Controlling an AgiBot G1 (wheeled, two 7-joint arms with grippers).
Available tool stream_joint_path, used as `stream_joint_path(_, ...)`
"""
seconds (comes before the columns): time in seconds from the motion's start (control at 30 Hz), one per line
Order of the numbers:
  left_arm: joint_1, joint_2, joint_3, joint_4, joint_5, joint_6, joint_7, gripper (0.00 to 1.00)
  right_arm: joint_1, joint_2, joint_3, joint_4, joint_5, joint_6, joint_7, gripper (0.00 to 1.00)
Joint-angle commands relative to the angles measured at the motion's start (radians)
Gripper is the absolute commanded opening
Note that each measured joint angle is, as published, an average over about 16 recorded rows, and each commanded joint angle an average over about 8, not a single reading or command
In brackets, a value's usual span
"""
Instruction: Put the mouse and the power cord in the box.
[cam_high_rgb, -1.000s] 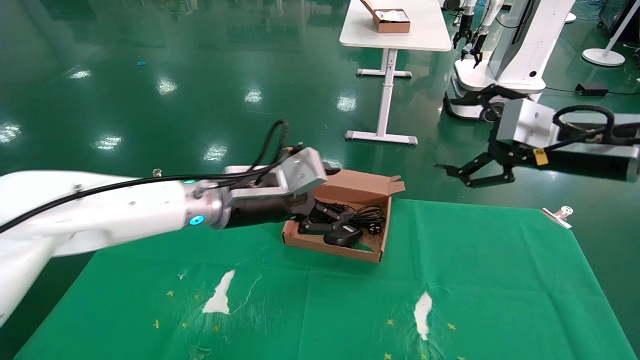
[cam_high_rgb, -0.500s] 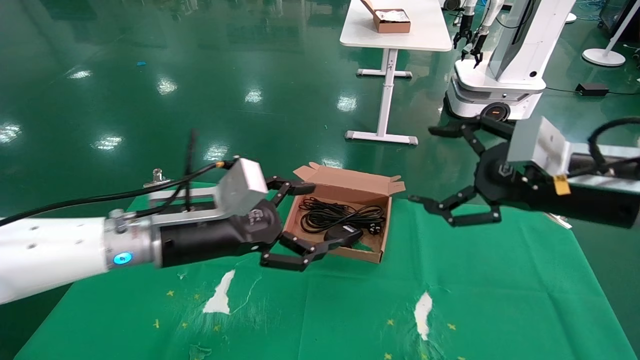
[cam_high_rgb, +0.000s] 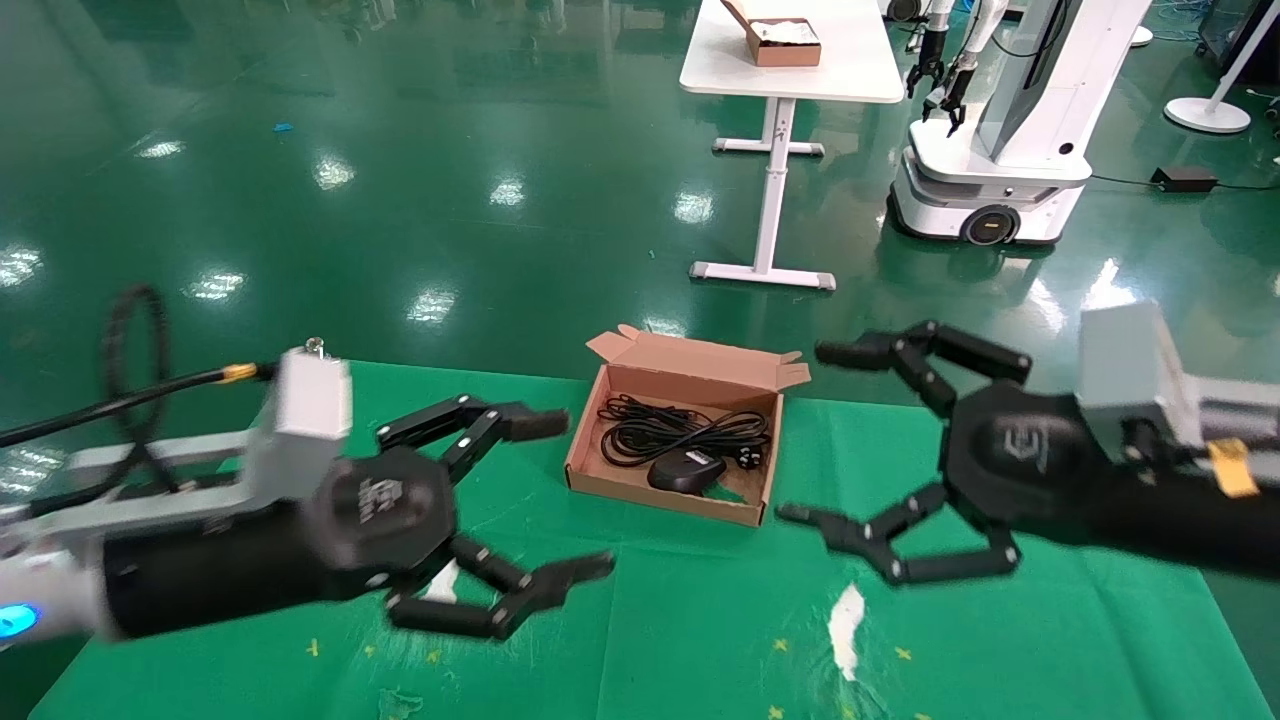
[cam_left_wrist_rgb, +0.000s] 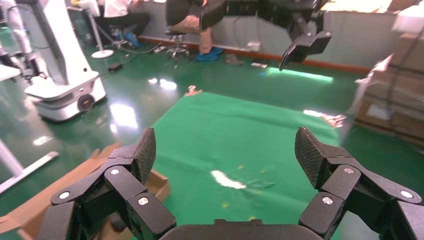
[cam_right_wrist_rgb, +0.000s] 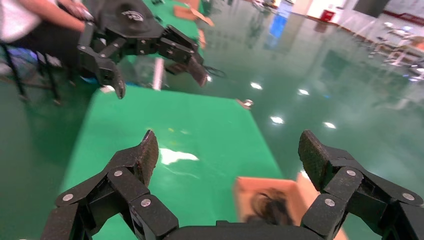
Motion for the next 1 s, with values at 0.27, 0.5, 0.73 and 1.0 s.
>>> stream_joint_path(0.27, 0.106, -0.114, -0.106, -0.101, -0.118, 0.114, -0.050, 1.00, -0.139, 0.048, 0.059, 0.166, 0.097, -0.041, 0.167, 1.00)
stream_joint_path(0.5, 0.161, -0.174, -0.161, -0.153, -0.181, 0.175, -0.073, 1.00, -0.226, 0.078, 0.096, 0.271, 0.159, -0.067, 0.268, 1.00)
stream_joint_path(0.73, 0.167, -0.180, -0.167, -0.158, -0.190, 0.182, -0.074, 1.00, -0.243, 0.085, 0.104, 0.290, 0.173, -0.073, 0.279, 1.00)
stream_joint_path(1.0, 0.161, -0.174, -0.161, -0.153, -0.182, 0.175, -0.074, 1.00, -0.230, 0.080, 0.098, 0.275, 0.163, -0.068, 0.270, 1.00)
